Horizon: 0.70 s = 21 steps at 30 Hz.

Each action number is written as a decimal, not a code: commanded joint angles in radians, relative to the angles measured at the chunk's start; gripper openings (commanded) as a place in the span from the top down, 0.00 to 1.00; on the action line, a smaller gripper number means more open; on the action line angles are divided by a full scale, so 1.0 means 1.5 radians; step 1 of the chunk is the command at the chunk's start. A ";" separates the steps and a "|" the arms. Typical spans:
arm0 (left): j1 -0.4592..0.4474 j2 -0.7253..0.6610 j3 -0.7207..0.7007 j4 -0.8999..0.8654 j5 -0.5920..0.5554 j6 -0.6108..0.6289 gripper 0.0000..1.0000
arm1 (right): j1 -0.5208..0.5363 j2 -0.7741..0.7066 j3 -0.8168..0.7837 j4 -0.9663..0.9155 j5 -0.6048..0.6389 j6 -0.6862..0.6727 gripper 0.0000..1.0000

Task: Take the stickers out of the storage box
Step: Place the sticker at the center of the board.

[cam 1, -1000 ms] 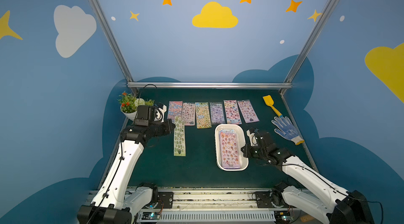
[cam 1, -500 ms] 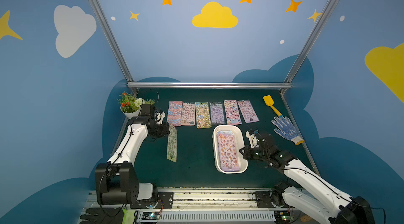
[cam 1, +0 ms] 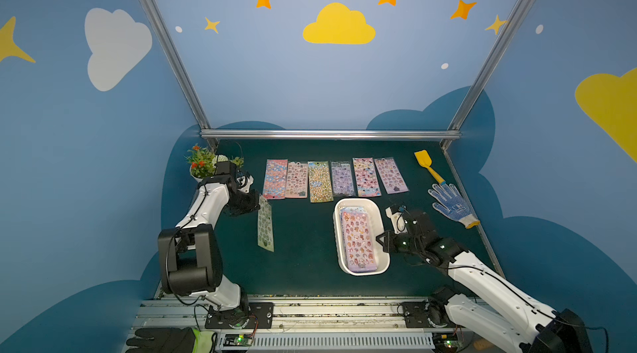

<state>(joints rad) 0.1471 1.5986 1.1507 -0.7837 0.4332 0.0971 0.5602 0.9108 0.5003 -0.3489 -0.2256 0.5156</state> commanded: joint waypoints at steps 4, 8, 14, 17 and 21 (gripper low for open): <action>0.004 0.083 0.045 -0.024 0.022 0.037 0.97 | 0.005 0.009 -0.001 0.033 -0.004 -0.003 1.00; 0.005 0.097 0.040 -0.009 0.005 0.039 0.97 | 0.005 0.018 0.001 0.038 -0.002 -0.003 1.00; 0.007 0.134 0.056 -0.009 -0.009 0.043 0.97 | 0.006 0.028 0.001 0.041 -0.002 -0.004 1.00; 0.008 0.156 0.071 -0.015 -0.022 0.045 0.97 | 0.007 0.029 -0.002 0.044 -0.001 -0.004 1.00; 0.013 0.167 0.074 -0.011 -0.062 0.043 0.97 | 0.009 0.038 0.001 0.049 -0.003 -0.004 1.00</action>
<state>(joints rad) 0.1562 1.8420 1.2446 -0.7856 0.3935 0.1463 0.5674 0.9604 0.4999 -0.3237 -0.2234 0.5156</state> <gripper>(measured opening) 0.048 0.061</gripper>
